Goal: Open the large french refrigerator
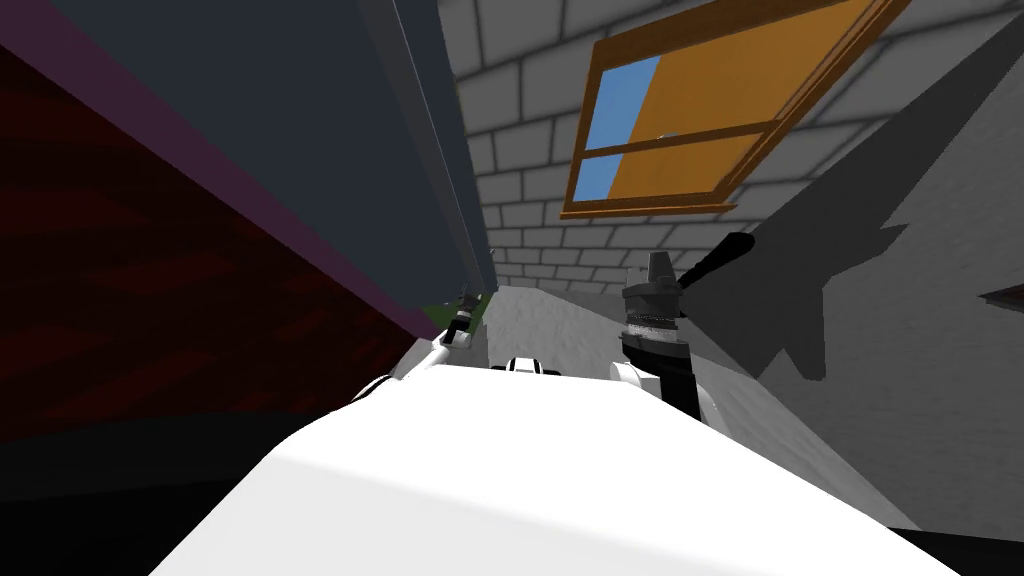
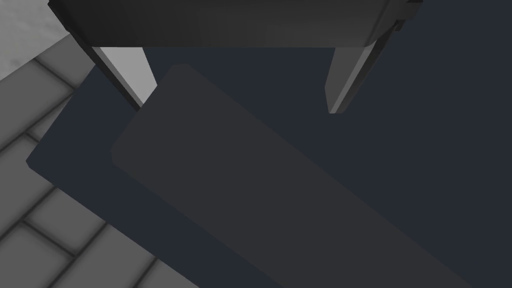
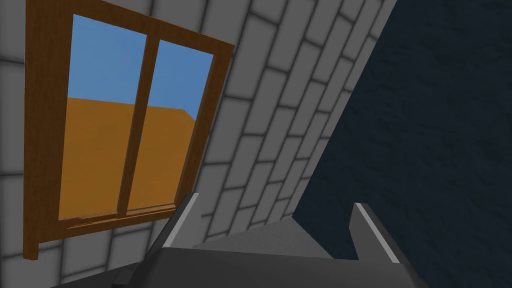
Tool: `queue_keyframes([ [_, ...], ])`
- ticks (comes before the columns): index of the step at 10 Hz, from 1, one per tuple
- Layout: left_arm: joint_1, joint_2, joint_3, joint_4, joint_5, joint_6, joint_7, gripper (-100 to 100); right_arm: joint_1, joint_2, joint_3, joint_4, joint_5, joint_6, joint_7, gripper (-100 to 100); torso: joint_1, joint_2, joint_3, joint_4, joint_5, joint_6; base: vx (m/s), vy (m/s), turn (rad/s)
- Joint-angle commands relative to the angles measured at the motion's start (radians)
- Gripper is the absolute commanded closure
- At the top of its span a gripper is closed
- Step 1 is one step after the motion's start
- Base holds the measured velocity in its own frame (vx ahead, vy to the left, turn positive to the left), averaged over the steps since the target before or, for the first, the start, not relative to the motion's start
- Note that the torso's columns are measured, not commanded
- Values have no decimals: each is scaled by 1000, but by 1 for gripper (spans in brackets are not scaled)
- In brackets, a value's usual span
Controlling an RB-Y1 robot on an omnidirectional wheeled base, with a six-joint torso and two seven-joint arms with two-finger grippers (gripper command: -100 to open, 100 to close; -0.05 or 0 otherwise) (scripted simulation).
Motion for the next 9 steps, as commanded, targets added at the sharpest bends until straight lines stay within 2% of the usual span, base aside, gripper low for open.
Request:
queue_keyframes([
  [1, -4, 32, 78, 22, 13, 2, 20, -100, 0, 0, 0, 0, 0, 0, 0, 0, -1, 2, 1, 1, 0, 1, -89, -49, -231],
  [2, -3, 63, 107, 30, 26, 9, 37, -100, 0, 0, 0, 0, 0, 0, 0, 0, 0, 4, 2, 3, -1, -1, -118, -59, -303],
  [3, -3, 64, 135, 30, 26, 9, 37, -100, 0, 0, 0, 0, 0, 0, 0, 0, -1, 6, 4, 5, -2, 0, -99, -61, -279],
  [5, -3, 64, 141, 30, 26, 9, 37, -100, 0, 0, 0, 0, 0, 0, 0, 0, -2, 6, 4, 9, -5, -2, -14, -14, -63],
  [6, -1, 95, 178, 38, 39, 17, 54, -100, 0, 0, 0, 0, 0, 0, 0, 0, -1, 8, 4, 9, -5, -4, -67, -39, -344],
  [7, -1, 95, 202, 38, 39, 17, 54, -100, 0, 0, 0, 0, 0, 0, 0, 0, -5, 13, 7, 11, -6, 1, -79, -42, -245],
  [8, 8, 90, 180, 41, 37, 39, 49, -100, 0, 0, 0, 0, 0, 0, 0, 0, -8, 13, 8, 13, -8, 2, -14, -9, -36],
  [9, 6, 91, 182, 51, 37, 41, 51, 0, 0, 0, 0, 0, 0, 0, 0, 0, -8, 12, 7, 10, -7, 0, 5, 2, 0],
])
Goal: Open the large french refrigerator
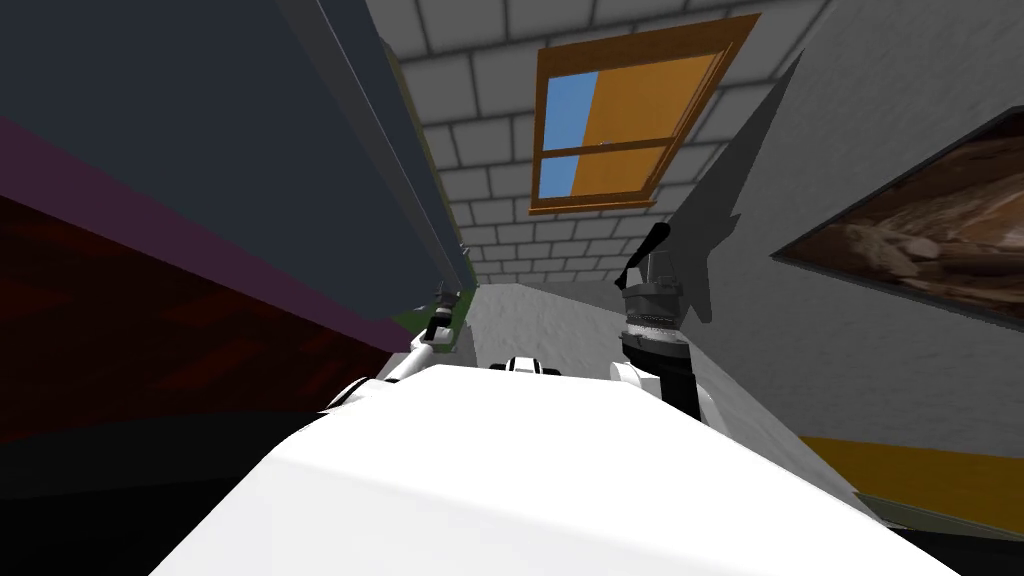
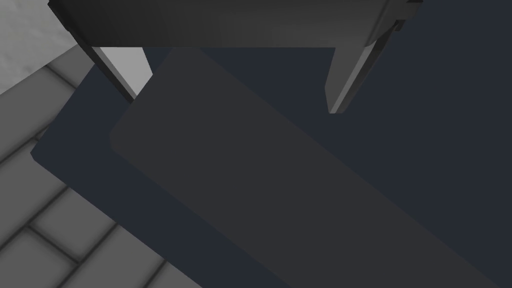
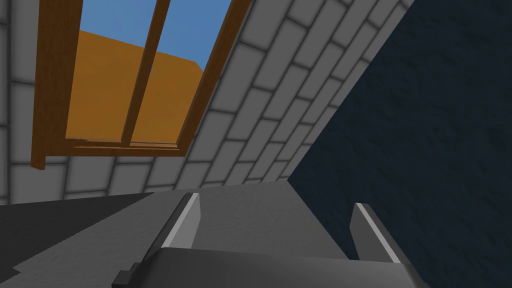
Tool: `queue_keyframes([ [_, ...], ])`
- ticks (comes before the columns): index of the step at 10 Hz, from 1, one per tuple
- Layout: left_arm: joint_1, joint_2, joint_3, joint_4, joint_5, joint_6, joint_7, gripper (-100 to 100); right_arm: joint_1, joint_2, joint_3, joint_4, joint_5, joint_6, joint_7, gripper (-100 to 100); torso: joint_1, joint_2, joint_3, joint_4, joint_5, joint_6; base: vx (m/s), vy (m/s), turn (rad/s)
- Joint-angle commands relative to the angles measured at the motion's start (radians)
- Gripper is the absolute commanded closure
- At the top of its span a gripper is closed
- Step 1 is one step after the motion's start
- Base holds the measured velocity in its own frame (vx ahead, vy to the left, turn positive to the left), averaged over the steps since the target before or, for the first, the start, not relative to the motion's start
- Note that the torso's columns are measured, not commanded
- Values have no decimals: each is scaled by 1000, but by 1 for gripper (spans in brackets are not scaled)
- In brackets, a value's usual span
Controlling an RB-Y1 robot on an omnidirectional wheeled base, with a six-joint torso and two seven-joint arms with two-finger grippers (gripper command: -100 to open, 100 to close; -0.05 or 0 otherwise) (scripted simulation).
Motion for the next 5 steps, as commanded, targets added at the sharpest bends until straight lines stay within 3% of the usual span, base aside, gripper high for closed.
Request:
queue_keyframes([
  [1, 4, -2, -2, 3, -1, 4, -1, 0, 0, 0, 0, 0, 0, 0, 0, 0, 2, -3, -2, -2, 2, 0, 0, 0, 0],
  [5, 12, -5, -7, 10, -2, 12, -2, 0, 0, 0, 0, 0, 0, 0, 0, 0, 6, -10, -6, -8, 5, 1, 0, 0, 0],
])
